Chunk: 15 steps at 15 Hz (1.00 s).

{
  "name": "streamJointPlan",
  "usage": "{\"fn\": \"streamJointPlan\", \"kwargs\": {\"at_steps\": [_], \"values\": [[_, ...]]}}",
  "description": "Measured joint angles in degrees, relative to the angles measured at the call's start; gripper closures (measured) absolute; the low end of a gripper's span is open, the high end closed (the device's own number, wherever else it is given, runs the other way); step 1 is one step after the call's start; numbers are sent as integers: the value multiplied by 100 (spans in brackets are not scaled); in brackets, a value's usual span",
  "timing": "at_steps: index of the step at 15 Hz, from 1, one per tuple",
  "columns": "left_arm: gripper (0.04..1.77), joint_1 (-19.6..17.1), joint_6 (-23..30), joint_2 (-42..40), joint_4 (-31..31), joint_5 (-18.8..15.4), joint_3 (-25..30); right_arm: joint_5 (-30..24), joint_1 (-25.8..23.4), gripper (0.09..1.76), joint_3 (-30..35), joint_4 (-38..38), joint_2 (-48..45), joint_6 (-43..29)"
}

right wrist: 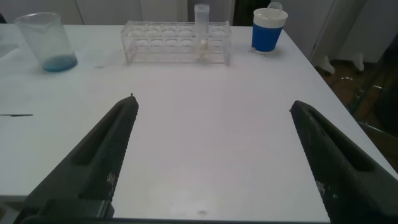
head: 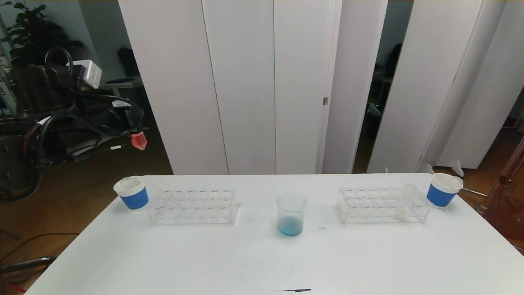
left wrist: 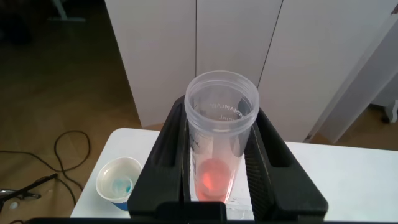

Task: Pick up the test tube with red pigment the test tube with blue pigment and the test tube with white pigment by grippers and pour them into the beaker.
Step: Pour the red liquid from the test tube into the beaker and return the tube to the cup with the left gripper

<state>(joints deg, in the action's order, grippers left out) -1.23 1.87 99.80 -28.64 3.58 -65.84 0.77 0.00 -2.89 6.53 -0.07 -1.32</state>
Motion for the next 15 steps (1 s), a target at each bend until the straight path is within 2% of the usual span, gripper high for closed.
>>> {"fn": "streamJointPlan", "kwargs": {"at_steps": [5,7,12,15], "values": [[123,-45,13,-124,133,-39,-91,0,0,10,0,0,0,0],[123,-15,11,-185,551,-179,-276,0,0,10,0,0,0,2],[123,101,15,-334,1610,-1204,-1130,0,0,10,0,2,0,2],[123,329,-13,-363,1729,-2171,-1418,2,0,10,0,2,0,0]]}}
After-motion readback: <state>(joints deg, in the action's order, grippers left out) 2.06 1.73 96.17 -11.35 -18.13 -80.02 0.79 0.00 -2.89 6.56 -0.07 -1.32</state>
